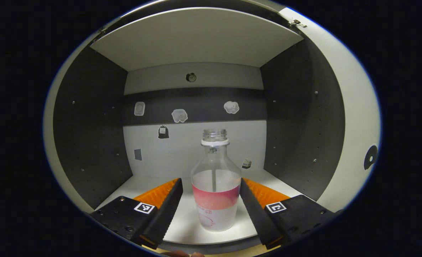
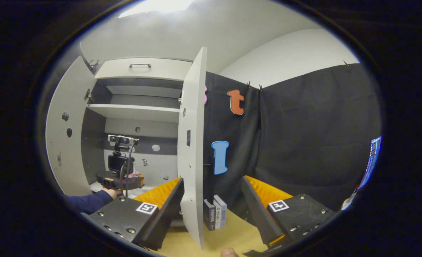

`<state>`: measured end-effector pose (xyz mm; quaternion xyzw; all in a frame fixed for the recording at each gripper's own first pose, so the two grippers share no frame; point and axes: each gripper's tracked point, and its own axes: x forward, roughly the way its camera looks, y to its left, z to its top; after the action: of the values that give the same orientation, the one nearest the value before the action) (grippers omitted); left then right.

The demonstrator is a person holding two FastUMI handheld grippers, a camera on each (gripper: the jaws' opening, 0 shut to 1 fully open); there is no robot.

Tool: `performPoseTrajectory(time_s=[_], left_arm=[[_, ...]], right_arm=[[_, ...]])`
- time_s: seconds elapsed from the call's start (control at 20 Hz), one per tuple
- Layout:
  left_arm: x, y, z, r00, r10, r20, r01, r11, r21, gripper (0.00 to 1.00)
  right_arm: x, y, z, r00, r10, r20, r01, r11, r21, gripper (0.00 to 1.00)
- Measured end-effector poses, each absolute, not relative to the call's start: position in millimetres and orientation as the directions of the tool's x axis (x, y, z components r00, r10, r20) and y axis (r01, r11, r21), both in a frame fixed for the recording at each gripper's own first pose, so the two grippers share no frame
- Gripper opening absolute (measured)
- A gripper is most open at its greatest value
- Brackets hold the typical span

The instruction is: Grasp the bottle in the cabinet with the left hand and place it on the coaster, then close the right door with the right hand and the left door with the left hand.

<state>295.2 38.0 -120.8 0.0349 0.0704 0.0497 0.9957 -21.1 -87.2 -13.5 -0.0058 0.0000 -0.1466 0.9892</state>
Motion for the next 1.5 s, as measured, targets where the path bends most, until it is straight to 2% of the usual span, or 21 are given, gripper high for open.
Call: performPoseTrajectory(time_s=[0.1, 0.15, 0.25, 0.3, 0.6, 0.9, 1.15, 1.35, 1.5], left_arm=[[299, 37, -129, 0.983, 0.092, -0.159, -0.082, 0.994, 0.071, 0.98], [299, 36, -133, 0.981, 0.084, -0.175, -0.073, 0.995, 0.071, 0.98], [301, 37, -132, 0.982, 0.074, -0.172, -0.064, 0.996, 0.058, 0.84], [294, 36, -132, 0.982, 0.062, -0.177, -0.055, 0.997, 0.046, 0.76], [250, 28, -125, 0.985, -0.071, -0.156, 0.070, 0.997, -0.016, 0.76], [174, 13, -123, 0.964, -0.247, -0.102, 0.249, 0.968, 0.005, 0.76], [103, -13, -156, 0.896, -0.424, -0.129, 0.429, 0.903, 0.015, 0.76], [50, -34, -197, 0.813, -0.554, -0.180, 0.557, 0.830, -0.038, 0.76], [18, -46, -223, 0.768, -0.617, -0.172, 0.621, 0.783, -0.037, 0.76]], right_arm=[[-22, -88, -18, 0.957, -0.288, -0.009, 0.288, 0.957, -0.016, 0.94], [-23, -88, -19, 0.958, -0.287, -0.015, 0.286, 0.958, -0.017, 0.98], [-25, -88, -22, 0.960, -0.278, -0.024, 0.277, 0.961, -0.010, 0.94], [-24, -89, -23, 0.962, -0.271, -0.028, 0.271, 0.963, -0.006, 0.98], [-27, -83, -25, 0.976, -0.214, -0.029, 0.214, 0.977, 0.010, 0.97], [-36, -85, -23, 0.982, -0.185, -0.032, 0.186, 0.982, 0.033, 0.97], [-45, -83, -19, 0.982, -0.187, -0.024, 0.187, 0.982, 0.013, 0.97], [-51, -73, -15, 0.983, -0.183, -0.020, 0.183, 0.983, -0.001, 0.98], [-55, -66, -12, 0.983, -0.183, -0.015, 0.183, 0.983, 0.000, 0.97]])
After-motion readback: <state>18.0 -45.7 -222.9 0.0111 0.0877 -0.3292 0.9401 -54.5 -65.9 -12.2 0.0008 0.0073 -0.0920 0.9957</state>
